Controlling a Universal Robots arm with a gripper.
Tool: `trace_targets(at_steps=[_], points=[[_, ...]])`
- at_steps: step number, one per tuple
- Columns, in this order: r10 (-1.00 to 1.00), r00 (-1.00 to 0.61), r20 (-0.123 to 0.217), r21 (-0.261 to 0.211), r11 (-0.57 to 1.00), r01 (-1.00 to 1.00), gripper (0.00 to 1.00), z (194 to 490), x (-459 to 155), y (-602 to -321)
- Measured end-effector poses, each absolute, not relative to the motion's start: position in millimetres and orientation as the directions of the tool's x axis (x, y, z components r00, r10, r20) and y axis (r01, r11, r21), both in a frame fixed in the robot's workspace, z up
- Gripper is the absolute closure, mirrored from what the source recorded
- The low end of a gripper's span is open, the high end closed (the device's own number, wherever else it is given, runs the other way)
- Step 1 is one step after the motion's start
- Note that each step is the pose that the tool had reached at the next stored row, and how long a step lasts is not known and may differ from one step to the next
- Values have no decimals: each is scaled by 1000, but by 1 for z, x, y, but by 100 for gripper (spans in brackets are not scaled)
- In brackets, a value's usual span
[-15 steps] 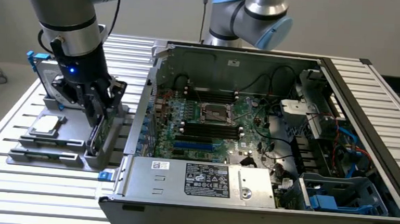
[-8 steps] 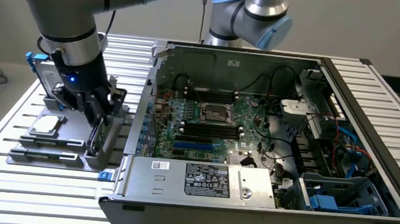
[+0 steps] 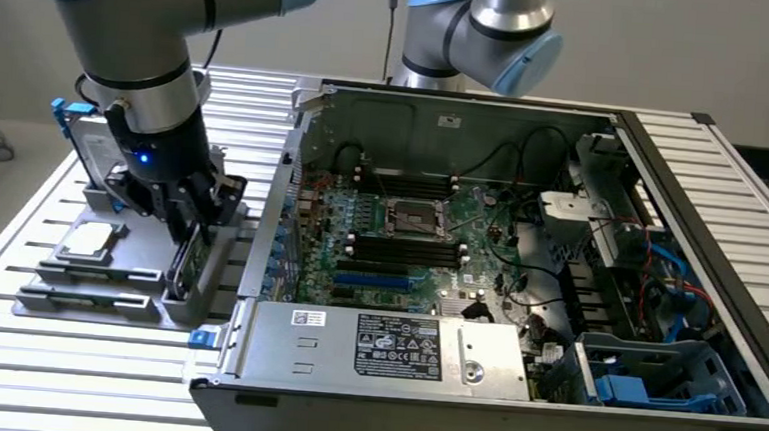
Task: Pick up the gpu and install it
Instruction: 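Pick up the gpu and move the gpu toward the slot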
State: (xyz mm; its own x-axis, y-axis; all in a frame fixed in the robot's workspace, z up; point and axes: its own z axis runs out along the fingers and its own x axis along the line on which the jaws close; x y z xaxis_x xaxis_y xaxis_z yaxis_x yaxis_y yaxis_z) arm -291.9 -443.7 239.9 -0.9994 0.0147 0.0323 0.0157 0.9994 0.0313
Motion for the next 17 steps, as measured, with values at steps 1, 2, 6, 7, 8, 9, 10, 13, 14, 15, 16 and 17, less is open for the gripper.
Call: trace_targets(at_steps=[1,2,6,7,8,9,10,13,14,15,16,17], points=[[17,-999,32,31,999,18,58,240,-292,-444],[19,-999,32,32,999,20,58,240,-292,-443],[27,-999,32,34,999,28,58,240,-292,-442],[29,-999,32,36,999,30,58,240,-292,-441],[30,-999,32,37,999,31,58,240,-292,-441],[30,-999,32,39,999,31,58,240,-292,-440],[30,-999,32,41,999,31,58,240,-292,-440],[30,-999,33,45,999,32,58,240,-293,-440],[30,-999,33,45,999,32,58,240,-293,-440],[30,-999,33,45,998,32,58,239,-293,-440],[30,-999,33,45,998,32,58,239,-293,-440],[30,-999,33,45,998,32,58,239,-293,-440]])
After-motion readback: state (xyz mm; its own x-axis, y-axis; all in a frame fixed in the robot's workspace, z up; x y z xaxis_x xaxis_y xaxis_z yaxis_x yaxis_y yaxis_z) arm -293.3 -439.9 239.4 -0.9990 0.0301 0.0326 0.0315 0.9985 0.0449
